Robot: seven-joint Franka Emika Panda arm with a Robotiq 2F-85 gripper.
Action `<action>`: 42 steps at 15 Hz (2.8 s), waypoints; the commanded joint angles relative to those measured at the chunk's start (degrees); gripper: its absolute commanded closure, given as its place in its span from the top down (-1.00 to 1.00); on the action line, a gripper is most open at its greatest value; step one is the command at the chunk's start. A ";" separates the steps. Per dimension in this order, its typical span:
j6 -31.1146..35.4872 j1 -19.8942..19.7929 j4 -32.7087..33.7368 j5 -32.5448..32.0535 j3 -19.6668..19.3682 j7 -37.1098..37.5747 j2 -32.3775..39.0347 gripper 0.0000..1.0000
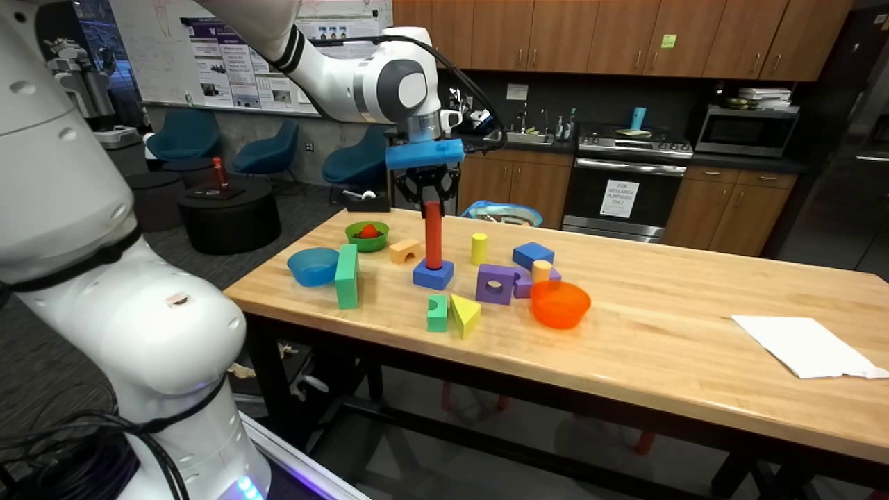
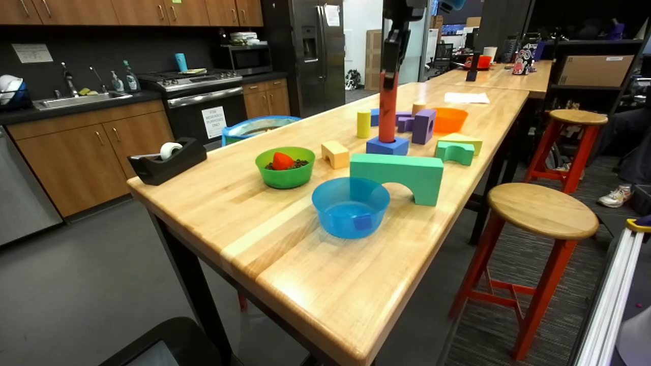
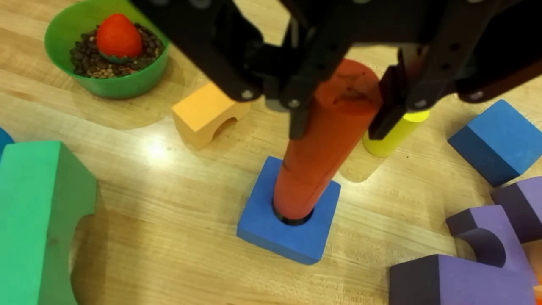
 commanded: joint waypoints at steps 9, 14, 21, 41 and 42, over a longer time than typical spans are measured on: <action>-0.24 -0.08 -0.33 0.45 -0.96 -1.35 -0.14 -0.70; -0.18 0.23 -1.07 1.67 -1.16 -2.27 0.75 -0.70; -0.51 0.07 -2.32 2.74 -1.00 -2.55 2.74 -0.70; -0.22 -1.11 -2.20 -2.98 -0.28 1.62 5.26 -0.70; -0.21 -1.14 -2.40 -2.85 -0.29 1.38 5.95 -0.70</action>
